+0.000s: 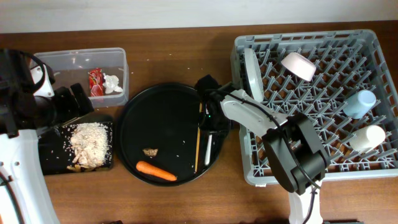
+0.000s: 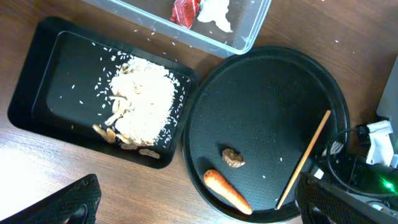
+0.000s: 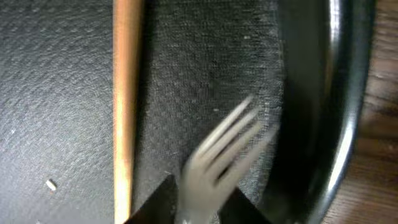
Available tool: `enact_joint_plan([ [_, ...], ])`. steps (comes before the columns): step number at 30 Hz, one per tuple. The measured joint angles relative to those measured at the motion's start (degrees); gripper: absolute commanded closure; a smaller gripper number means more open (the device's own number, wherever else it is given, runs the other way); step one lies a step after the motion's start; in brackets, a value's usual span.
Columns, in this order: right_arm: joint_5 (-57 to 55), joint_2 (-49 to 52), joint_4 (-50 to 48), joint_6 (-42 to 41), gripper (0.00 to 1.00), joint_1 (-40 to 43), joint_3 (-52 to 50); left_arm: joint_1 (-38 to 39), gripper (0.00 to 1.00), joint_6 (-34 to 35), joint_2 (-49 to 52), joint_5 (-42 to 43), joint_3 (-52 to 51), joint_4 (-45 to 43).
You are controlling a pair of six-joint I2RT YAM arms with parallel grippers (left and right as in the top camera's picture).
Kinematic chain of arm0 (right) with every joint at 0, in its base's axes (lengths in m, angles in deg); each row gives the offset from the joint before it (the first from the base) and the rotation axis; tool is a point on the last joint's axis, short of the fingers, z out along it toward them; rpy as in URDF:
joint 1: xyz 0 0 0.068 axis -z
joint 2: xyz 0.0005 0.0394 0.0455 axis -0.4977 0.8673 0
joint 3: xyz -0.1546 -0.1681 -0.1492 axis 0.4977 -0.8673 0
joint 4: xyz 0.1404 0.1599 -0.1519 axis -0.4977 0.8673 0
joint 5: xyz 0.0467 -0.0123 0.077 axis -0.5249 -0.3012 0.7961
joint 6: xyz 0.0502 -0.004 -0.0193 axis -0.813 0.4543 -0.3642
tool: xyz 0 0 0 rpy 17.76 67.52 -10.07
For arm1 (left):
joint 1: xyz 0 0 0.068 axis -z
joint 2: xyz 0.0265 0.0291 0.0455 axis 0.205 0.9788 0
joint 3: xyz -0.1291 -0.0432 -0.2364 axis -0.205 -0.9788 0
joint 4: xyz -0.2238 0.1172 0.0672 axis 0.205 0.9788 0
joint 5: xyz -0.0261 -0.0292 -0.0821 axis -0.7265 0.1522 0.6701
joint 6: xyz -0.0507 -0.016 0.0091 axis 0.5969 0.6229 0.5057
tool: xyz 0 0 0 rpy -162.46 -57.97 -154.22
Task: Sort waste into correct bins and load items into the dishwasher rack
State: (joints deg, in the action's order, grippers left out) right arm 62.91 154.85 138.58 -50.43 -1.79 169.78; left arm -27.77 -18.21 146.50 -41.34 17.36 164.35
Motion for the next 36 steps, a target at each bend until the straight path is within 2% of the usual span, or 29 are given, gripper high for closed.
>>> enact_joint_plan([
  [3, -0.1, 0.0, 1.0, -2.1, 0.96, 0.0, 0.0, 0.0, 0.01, 0.0, 0.0, 0.0, 0.0, 0.0],
  [6, 0.5, 0.0, 3.2, -2.2, 0.96, -0.1, 0.5, 0.0, 0.01, 0.0, 0.0, 0.0, 0.0, 0.0],
  [8, -0.8, -0.7, 9.3, -1.7, 0.96, -0.1, 3.1, 0.0, 0.01, 0.0, 0.0, 0.0, 0.0, 0.0],
  [10, -5.8, -7.8, 15.9, -0.1, 0.96, -0.1, 6.8, 0.0, 0.01, 0.0, 0.0, 0.0, 0.0, -0.1],
  [11, -12.0, -17.1, 21.4, 0.7, 0.96, -0.1, 8.5, 0.0, 0.01, 0.0, 0.0, 0.0, 0.0, 0.0],
  [13, -17.3, -20.1, 29.0, 0.9, 0.96, -0.1, 8.9, 0.0, 0.01, 0.0, 0.0, 0.0, 0.0, 0.0],
  [15, -22.4, -20.0, 29.2, 0.9, 0.96, 0.1, 7.6, 0.0, 0.01, 0.0, 0.0, 0.0, 0.0, 0.0],
  [18, -24.3, -19.8, 25.8, 3.0, 0.96, 5.4, 2.6, 0.0, 0.01, 0.0, 0.0, 0.0, 0.0, 0.0],
  [19, -24.5, -19.6, 23.7, 5.6, 0.96, 8.5, -0.3, 0.0, 0.01, 0.0, 0.0, 0.0, 0.0, 0.0],
  [23, -22.7, -19.6, 17.9, 13.0, 0.95, 8.7, -4.0, 0.0, 0.01, 0.0, 0.0, 0.0, 0.0, 0.0],
  [24, -22.2, -19.6, 17.7, 13.6, 0.8, 8.7, -4.0, 0.0, 0.01, 0.0, 0.0, 0.0, 0.0, 0.0],
  [25, -21.8, -19.6, 17.7, 14.4, 0.76, 8.7, -4.0, 0.0, 0.01, 0.0, 0.0, 0.0, 0.0, 0.0],
  [26, -21.4, -19.6, 17.7, 14.9, 0.68, 8.7, -4.0, 0.0, 0.01, 0.0, 0.0, 0.0, 0.0, 0.0],
  [27, -21.0, -19.6, 17.8, 15.0, 0.54, 8.7, -4.0, 0.0, 0.01, 0.0, 0.0, 0.0, 0.0, 0.0],
  [31, -19.9, -19.6, 18.1, 15.6, 0.51, 8.7, -4.0, 0.0, 0.01, 0.0, 0.0, 0.0, 0.0, 0.0],
  [32, -17.9, -19.7, 21.4, 15.6, 0.47, 8.7, -2.6, 0.0, 0.01, 0.0, 0.0, 0.0, 0.0, 0.0],
  [33, -16.0, -20.5, 22.1, 15.4, 0.39, 8.5, 0.2, 0.0, 0.01, 0.0, 0.0, 0.0, 0.0, -0.1],
  [36, -8.1, -24.2, 17.9, 13.6, 0.39, 4.7, 9.5, 0.0, 0.01, 0.0, 0.0, 0.0, 0.0, 0.0],
])
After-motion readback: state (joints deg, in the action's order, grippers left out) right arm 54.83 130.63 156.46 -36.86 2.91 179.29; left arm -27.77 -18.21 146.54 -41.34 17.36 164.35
